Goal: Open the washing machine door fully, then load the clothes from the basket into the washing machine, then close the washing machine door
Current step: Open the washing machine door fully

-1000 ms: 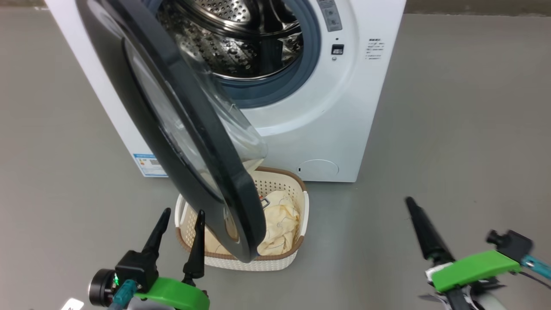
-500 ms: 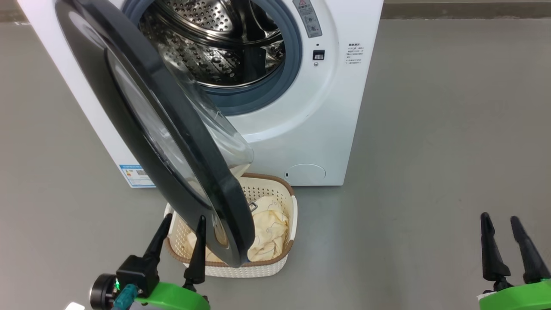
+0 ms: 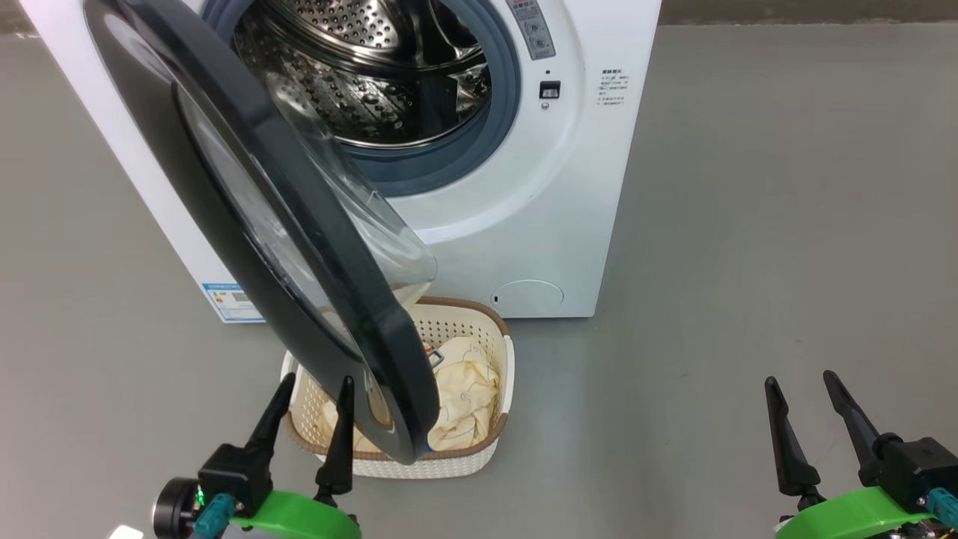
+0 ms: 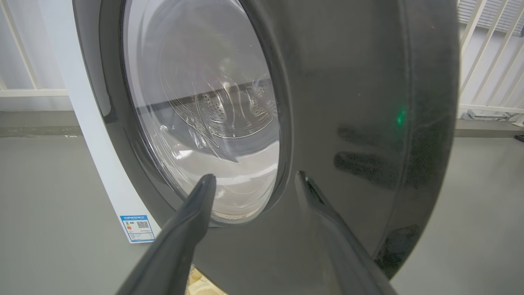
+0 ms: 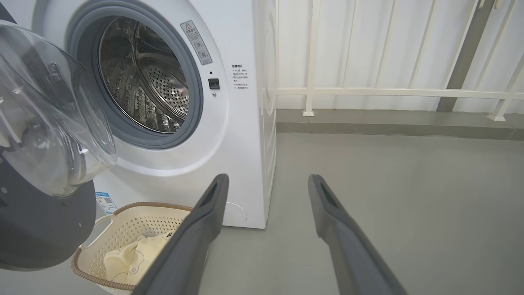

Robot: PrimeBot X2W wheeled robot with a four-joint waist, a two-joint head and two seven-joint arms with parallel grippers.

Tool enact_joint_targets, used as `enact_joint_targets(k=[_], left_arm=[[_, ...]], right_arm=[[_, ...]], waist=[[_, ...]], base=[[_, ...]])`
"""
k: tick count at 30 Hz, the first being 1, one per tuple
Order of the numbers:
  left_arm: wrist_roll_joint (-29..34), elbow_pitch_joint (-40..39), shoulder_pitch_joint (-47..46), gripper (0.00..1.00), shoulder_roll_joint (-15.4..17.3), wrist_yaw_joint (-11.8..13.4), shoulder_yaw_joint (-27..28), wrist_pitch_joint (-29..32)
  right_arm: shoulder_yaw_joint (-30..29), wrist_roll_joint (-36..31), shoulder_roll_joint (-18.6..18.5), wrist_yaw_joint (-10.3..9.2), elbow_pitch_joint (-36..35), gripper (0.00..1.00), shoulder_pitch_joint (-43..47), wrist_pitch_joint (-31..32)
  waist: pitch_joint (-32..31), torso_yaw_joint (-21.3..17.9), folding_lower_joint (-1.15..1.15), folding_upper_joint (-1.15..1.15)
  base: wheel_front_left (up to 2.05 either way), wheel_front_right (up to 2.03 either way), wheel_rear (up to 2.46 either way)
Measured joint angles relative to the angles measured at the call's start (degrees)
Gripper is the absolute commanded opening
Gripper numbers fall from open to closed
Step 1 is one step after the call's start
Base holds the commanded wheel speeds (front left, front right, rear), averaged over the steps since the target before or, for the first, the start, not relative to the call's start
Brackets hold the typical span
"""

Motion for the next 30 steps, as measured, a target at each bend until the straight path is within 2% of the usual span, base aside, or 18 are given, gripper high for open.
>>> enact_joint_targets(k=[13,15,16,22,30], left_arm=[[0.0,0.5,0.0,1.0,0.0,0.0,0.5,0.0],[0.0,0.5,0.0,0.38,0.0,0.0,0.6,0.0],[0.1,0.5,0.0,0.0,0.0,0.1,0.6,0.0],[0.4,0.5,-0.1,0.0,0.0,0.7,1.1,0.0],[0.4,-1.5,-1.4,0.0,0.2,1.7,6.0,0.0]], right_arm=[[0.0,-1.1,0.3,0.0,0.3,1.0,0.0,0.1],[0.0,-1.1,0.4,0.0,0.3,1.0,0.0,0.2],[0.0,-1.1,0.5,0.0,0.3,1.0,0.0,0.4],[0.0,-1.4,0.6,0.0,0.4,1.0,0.0,0.5],[-0.1,-2.6,0.6,0.0,0.6,1.0,0.0,0.6]], waist=[[0.0,0.0,0.0,0.0],[0.0,0.1,0.0,0.0],[0.1,0.1,0.0,0.0],[0.2,0.2,0.0,0.0],[0.2,0.2,0.0,0.0]], base=[[0.0,0.0,0.0],[0.0,0.0,0.0],[0.0,0.0,0.0],[0.0,0.0,0.0],[0.0,0.0,0.0]])
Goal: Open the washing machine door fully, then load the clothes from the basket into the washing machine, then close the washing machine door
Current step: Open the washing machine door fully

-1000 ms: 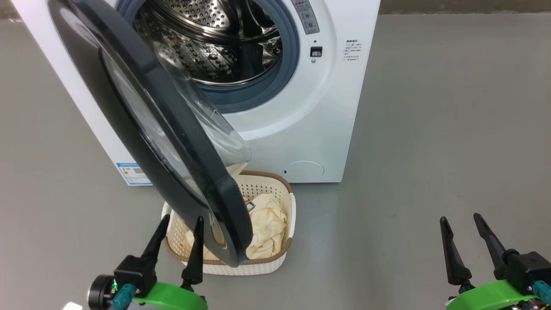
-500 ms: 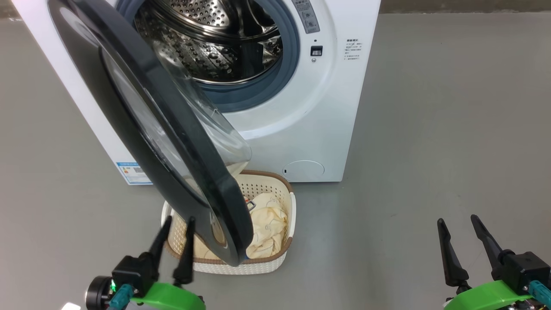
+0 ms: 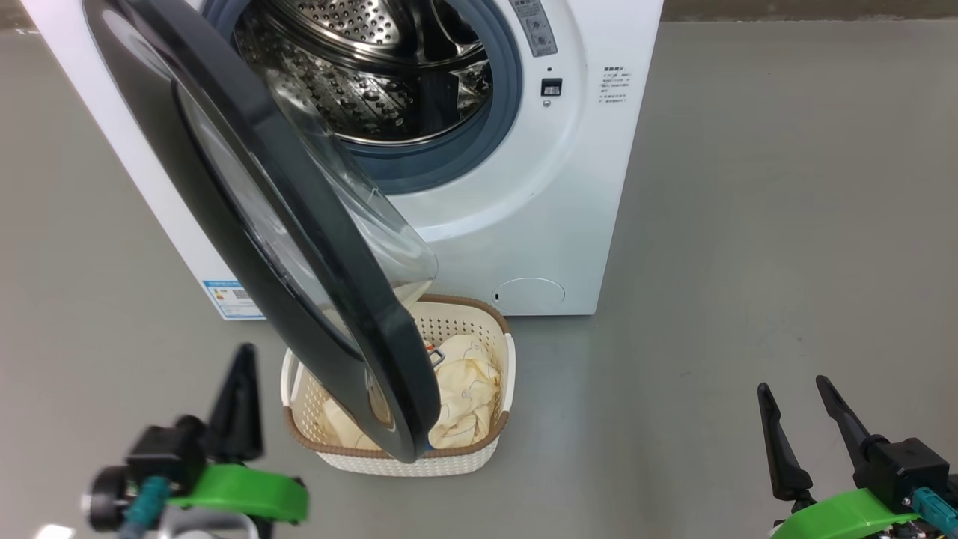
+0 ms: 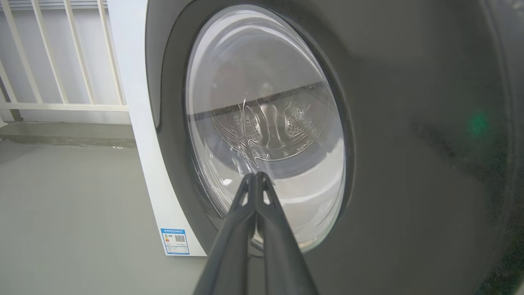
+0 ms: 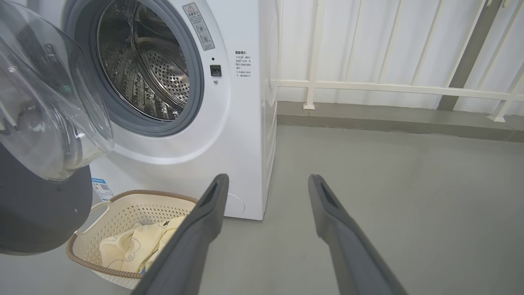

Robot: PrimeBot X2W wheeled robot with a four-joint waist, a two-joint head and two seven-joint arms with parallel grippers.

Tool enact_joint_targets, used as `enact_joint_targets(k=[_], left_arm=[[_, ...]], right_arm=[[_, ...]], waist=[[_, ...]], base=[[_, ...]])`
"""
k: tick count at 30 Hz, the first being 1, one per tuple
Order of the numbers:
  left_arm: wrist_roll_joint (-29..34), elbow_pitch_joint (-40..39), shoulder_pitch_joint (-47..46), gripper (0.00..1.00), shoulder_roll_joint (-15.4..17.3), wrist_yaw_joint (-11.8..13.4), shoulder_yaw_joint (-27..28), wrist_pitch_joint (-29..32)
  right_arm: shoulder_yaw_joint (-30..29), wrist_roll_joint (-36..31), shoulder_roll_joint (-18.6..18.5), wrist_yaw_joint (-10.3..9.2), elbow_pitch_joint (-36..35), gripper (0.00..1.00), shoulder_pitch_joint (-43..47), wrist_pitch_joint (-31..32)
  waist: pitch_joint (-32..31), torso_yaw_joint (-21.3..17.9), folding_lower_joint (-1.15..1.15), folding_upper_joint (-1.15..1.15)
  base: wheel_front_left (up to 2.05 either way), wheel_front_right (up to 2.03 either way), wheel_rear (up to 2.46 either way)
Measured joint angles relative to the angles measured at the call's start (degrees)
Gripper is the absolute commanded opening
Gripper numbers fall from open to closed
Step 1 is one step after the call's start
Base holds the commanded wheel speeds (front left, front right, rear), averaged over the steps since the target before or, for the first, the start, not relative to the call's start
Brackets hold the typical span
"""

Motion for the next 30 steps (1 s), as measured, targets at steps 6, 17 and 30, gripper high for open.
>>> enact_joint_targets(k=[6,17,30], left_arm=[[0.5,-4.9,-2.6,0.0,1.8,2.0,4.7,0.0],[4.7,-24.8,-9.1,0.0,1.7,3.9,-0.8,2.5],[-1.1,-31.2,-10.7,0.0,0.3,2.5,-26.0,11.0]], right_arm=[[0.0,-0.4,0.1,0.0,0.2,1.0,0.0,0.4],[-0.1,-1.5,0.3,0.0,0.4,1.0,1.3,0.9],[0.6,-2.1,0.5,0.0,-0.8,1.0,1.4,1.2]], waist=[[-0.2,0.1,0.0,0.0],[-1.1,0.6,0.0,0.0],[-0.7,2.5,0.0,0.0]], base=[[0.0,0.0,0.0],[0.0,0.0,0.0],[0.0,0.0,0.0]])
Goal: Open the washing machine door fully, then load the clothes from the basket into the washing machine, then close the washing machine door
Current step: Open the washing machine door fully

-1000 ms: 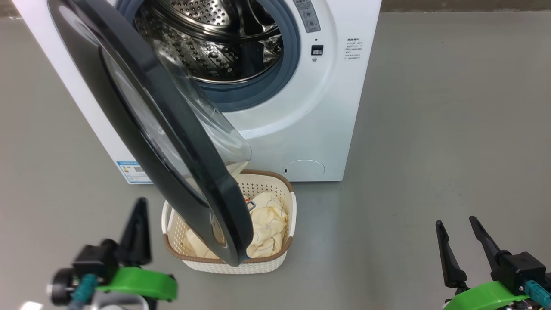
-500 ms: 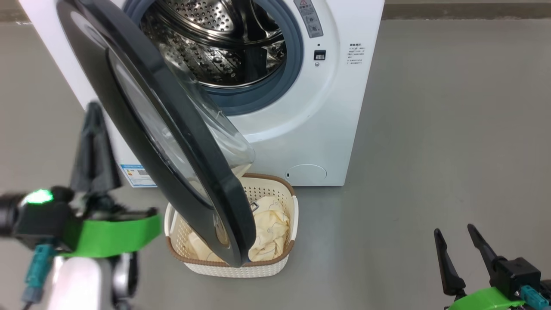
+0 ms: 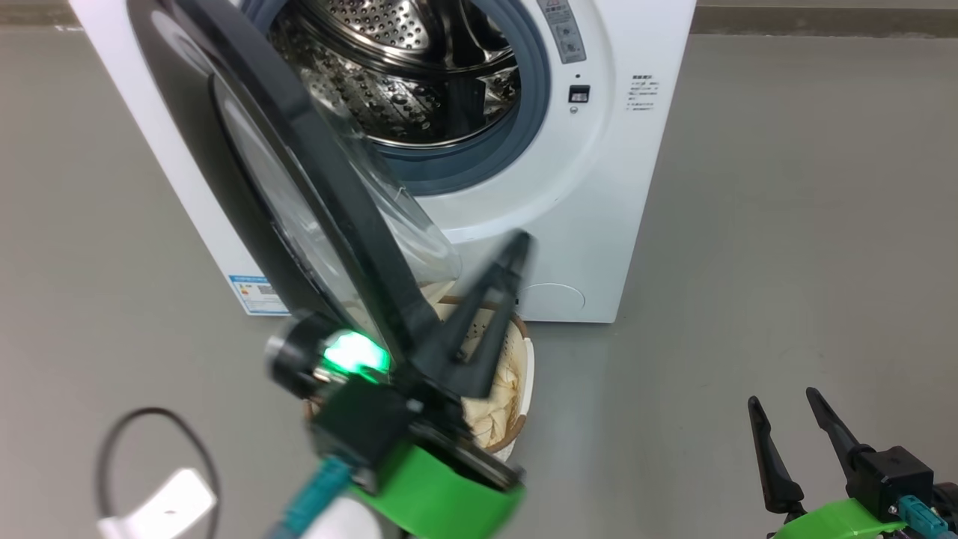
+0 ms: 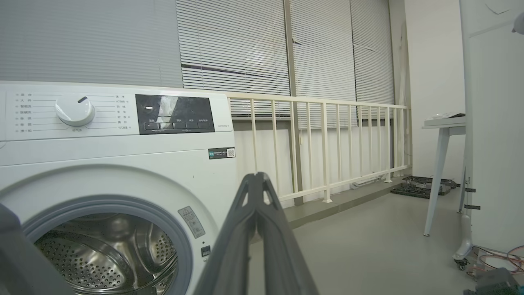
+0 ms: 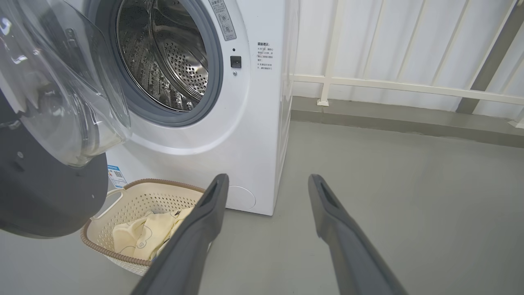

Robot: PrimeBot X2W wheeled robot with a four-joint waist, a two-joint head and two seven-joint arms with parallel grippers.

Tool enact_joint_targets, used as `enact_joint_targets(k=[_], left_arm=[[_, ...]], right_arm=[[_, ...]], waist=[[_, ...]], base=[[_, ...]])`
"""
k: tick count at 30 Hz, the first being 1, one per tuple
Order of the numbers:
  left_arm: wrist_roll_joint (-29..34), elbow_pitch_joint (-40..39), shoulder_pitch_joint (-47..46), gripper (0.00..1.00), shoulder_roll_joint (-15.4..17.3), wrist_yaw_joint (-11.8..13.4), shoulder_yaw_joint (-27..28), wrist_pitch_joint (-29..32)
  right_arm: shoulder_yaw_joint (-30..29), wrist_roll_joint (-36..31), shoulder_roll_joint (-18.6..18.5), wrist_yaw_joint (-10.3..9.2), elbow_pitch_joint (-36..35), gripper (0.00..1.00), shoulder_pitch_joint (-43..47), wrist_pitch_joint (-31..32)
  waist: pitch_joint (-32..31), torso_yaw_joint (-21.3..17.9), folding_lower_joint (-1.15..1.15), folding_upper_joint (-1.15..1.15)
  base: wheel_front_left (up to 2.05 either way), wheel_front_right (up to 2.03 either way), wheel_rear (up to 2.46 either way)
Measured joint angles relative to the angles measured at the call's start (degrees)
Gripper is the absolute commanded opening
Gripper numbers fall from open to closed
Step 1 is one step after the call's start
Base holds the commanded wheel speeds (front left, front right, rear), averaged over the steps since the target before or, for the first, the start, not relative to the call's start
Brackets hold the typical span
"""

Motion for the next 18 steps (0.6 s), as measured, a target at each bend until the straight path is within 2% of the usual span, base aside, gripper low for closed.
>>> enact_joint_targets(k=[9,18], left_arm=[[-6.7,8.3,-1.2,0.0,0.1,4.0,-11.3,1.1],[-10.9,20.1,-3.7,0.0,0.1,8.3,-12.4,0.7]], right_arm=[[0.6,-0.2,0.1,0.0,-0.7,1.0,0.0,0.5],[1.0,-0.2,0.1,0.0,-1.0,1.0,0.0,0.5]], waist=[[0.5,0.8,0.0,0.0],[1.2,0.8,0.0,0.0]], base=[[0.0,0.0,0.0],[0.0,0.0,0.0]])
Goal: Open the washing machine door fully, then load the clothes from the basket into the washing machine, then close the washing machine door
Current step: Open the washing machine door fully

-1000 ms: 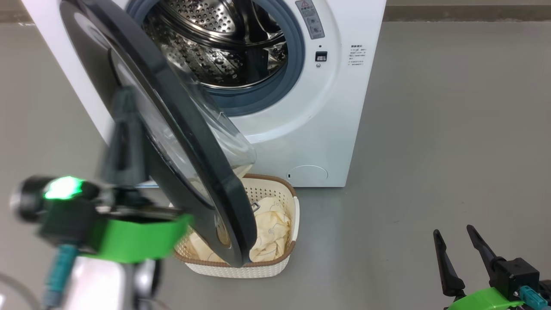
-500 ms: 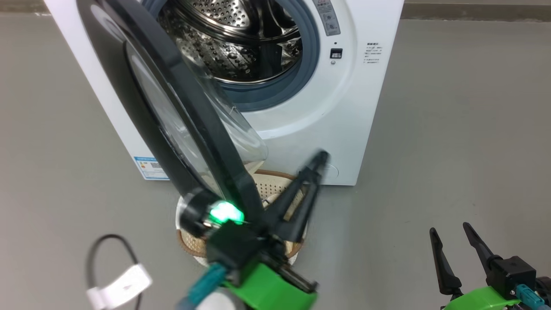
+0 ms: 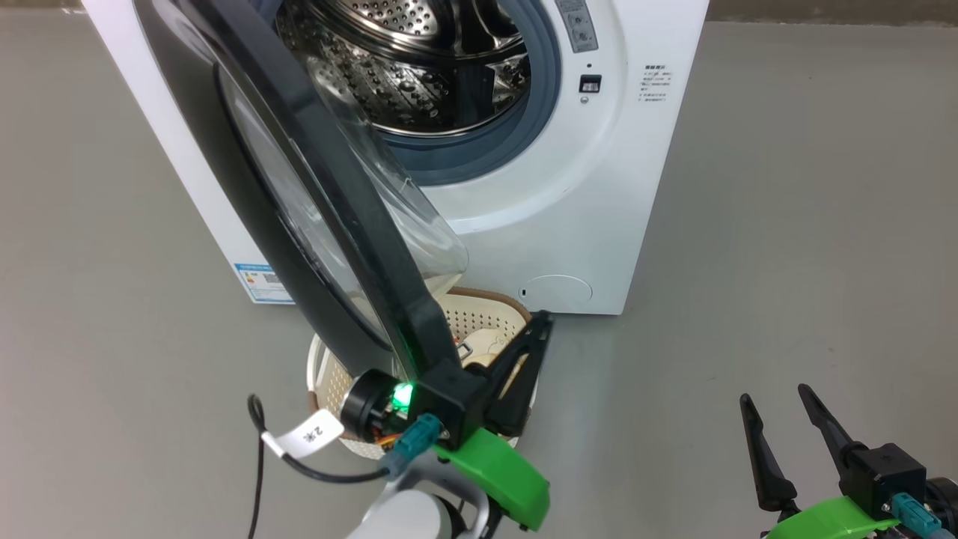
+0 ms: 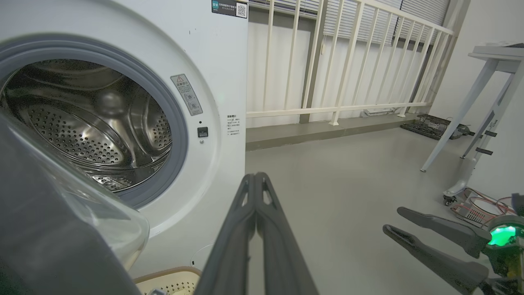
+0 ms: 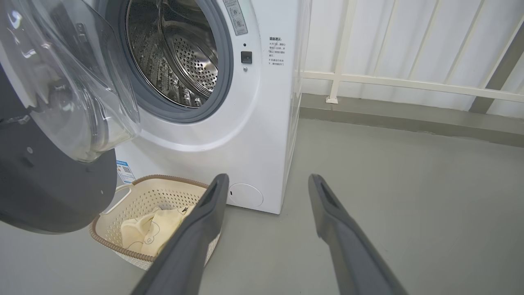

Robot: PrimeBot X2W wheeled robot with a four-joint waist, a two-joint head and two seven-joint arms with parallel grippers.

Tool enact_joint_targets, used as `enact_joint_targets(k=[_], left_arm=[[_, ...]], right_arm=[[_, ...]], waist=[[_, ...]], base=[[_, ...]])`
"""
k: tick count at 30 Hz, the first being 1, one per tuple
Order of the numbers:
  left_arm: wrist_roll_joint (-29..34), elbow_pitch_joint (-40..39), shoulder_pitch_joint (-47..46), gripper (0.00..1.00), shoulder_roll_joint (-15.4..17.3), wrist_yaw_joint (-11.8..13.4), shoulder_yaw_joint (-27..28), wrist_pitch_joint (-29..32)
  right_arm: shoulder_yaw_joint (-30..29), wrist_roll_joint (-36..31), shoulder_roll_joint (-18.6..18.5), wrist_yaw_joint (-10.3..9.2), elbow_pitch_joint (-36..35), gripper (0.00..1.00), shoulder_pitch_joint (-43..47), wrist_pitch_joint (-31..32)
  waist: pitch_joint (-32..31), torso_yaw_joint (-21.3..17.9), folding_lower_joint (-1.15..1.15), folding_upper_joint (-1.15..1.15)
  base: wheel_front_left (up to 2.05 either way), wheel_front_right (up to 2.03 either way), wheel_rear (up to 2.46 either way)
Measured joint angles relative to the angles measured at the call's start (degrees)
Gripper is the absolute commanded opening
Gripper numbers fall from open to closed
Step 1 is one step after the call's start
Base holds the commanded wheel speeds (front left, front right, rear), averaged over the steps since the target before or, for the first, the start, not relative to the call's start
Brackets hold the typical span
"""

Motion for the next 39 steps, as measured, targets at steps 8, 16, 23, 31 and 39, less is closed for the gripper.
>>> enact_joint_targets(k=[8,16,23,31,39], left_arm=[[-2.8,6.2,-0.8,0.0,0.0,2.5,0.2,-1.6],[-4.3,8.0,-1.3,0.0,0.0,3.8,0.3,-3.2],[-4.5,8.1,-1.3,0.0,0.3,4.4,0.7,-3.8],[-5.2,5.3,1.2,0.0,1.5,6.0,0.8,-3.9],[-5.2,0.8,4.5,0.0,3.4,8.4,1.3,-4.3]], right_arm=[[-0.1,0.0,0.0,0.0,-0.1,1.0,0.0,0.1],[-0.1,0.0,0.0,0.0,-0.1,1.0,0.0,0.1],[-0.3,0.0,0.0,0.0,-0.1,1.0,0.0,0.1],[-0.4,0.0,0.0,0.0,-0.1,1.0,0.0,0.1],[-1.0,0.0,0.0,0.0,-0.3,1.0,0.0,0.3]], waist=[[0.6,0.4,0.0,0.0],[1.3,0.8,0.0,0.0],[1.5,1.3,0.0,0.0],[1.5,2.2,0.0,0.0],[1.8,3.4,0.0,0.0]], base=[[0.0,0.0,0.0],[0.0,0.0,0.0],[0.0,0.0,0.0],[0.0,0.0,0.0],[0.0,0.0,0.0]])
